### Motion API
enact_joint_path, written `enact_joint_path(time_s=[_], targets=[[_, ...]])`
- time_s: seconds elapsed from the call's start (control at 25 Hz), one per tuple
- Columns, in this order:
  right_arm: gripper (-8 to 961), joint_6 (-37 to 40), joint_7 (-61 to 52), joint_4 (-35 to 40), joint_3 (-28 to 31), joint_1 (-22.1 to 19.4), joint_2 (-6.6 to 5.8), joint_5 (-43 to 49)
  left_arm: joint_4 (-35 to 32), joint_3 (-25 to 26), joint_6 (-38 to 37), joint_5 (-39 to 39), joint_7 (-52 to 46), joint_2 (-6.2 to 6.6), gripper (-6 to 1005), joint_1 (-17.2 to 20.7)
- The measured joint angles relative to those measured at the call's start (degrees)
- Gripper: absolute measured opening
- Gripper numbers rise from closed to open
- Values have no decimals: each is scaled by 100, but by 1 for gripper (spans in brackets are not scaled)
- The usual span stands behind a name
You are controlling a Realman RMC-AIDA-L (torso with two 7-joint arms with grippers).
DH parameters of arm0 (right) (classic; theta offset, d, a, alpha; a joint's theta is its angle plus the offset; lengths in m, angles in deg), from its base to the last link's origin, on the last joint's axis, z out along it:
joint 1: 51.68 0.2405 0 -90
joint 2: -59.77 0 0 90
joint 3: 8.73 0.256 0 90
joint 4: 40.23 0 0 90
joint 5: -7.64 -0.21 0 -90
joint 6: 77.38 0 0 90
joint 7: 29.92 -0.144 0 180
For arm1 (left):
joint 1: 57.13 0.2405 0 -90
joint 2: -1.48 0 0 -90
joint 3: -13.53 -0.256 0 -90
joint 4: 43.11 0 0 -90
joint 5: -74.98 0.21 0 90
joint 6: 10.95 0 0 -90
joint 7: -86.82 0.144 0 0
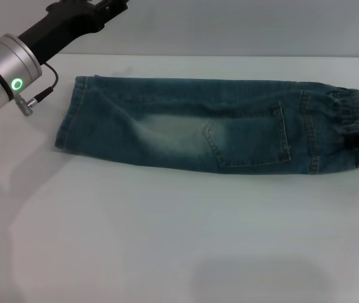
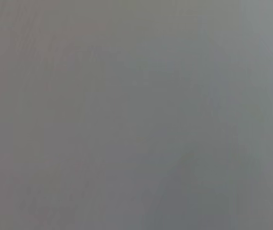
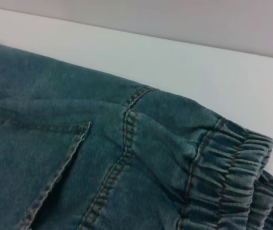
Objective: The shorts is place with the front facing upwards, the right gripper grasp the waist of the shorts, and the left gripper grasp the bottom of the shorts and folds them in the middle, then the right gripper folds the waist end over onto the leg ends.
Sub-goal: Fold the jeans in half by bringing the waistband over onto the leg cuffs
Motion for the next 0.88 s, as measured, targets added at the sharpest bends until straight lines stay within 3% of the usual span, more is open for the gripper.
enact_joint_path(time_s=[0.88], targets=[[511, -36, -7, -30, -9, 29, 24, -13, 10, 0, 12, -8, 0, -5, 842, 15]])
